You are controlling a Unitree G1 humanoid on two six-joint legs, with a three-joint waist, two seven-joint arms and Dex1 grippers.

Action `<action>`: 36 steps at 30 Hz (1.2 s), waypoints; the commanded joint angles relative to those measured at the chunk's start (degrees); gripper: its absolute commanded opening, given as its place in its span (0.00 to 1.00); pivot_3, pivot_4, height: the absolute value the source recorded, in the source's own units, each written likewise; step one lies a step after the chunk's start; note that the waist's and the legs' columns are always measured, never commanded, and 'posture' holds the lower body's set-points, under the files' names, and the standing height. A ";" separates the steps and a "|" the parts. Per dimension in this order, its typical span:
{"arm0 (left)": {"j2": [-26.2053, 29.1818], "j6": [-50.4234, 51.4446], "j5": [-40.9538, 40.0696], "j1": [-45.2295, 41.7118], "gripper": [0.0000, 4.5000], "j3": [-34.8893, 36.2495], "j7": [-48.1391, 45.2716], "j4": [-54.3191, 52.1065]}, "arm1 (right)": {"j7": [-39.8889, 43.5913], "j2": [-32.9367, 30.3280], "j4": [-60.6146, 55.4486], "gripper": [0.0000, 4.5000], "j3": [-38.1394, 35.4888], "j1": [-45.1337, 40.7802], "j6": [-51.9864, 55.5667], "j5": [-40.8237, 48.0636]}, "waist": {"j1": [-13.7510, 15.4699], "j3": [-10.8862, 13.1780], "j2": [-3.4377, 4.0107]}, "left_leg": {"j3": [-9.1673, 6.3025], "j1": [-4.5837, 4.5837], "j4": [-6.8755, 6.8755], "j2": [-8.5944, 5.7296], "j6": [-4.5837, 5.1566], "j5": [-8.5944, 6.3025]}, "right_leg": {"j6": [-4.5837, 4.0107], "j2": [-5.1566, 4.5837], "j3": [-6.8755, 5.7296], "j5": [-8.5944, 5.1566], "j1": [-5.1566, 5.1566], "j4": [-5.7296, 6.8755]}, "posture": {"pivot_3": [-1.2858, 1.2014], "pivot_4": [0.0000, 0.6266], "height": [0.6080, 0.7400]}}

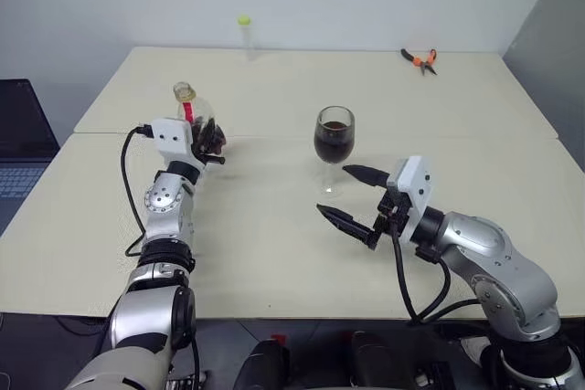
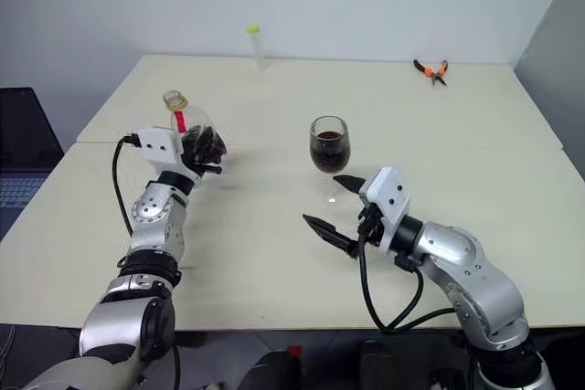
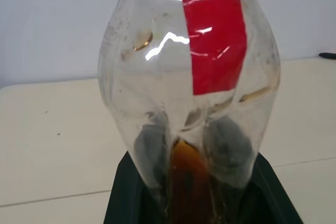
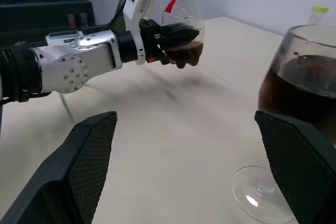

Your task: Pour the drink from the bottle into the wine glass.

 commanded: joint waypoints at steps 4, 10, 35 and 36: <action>0.62 -1.11 2.08 -2.87 0.16 0.17 3.44 7.83 | 1.09 -1.35 -1.56 1.00 -0.17 -0.49 0.18 1.19 | 0.00 -0.02 -0.03 | 0.00 0.01 -0.01 0.00 0.02 -0.01 | 0.00 0.01 0.00 0.00 0.00 0.01 | 0.52 0.24 1.00; 0.94 -1.11 3.81 -4.08 0.24 -0.48 4.05 10.81 | 0.64 -1.61 -1.37 1.00 -0.50 -1.39 1.19 1.90 | 0.00 -0.06 -0.05 | -0.01 0.07 -0.02 0.00 0.03 -0.02 | 0.00 0.01 -0.02 0.00 0.05 0.02 | 0.52 0.24 1.00; -3.85 19.32 9.23 28.99 0.98 -1.50 16.70 -45.76 | -12.51 4.90 10.88 1.00 -7.33 7.61 -13.94 -10.49 | 0.44 -0.25 -0.08 | -0.03 0.21 -0.14 0.08 0.16 -0.10 | -0.01 -0.18 0.03 0.01 0.18 -0.07 | 0.52 0.24 1.00; -4.42 20.30 8.61 30.51 0.98 -1.80 16.18 -48.19 | -15.10 6.50 14.39 1.00 -9.32 8.10 -18.14 -12.51 | 0.51 -0.26 -0.09 | 0.00 0.21 -0.13 0.04 0.16 -0.10 | -0.01 -0.21 0.04 0.00 0.19 -0.07 | 0.52 0.24 1.00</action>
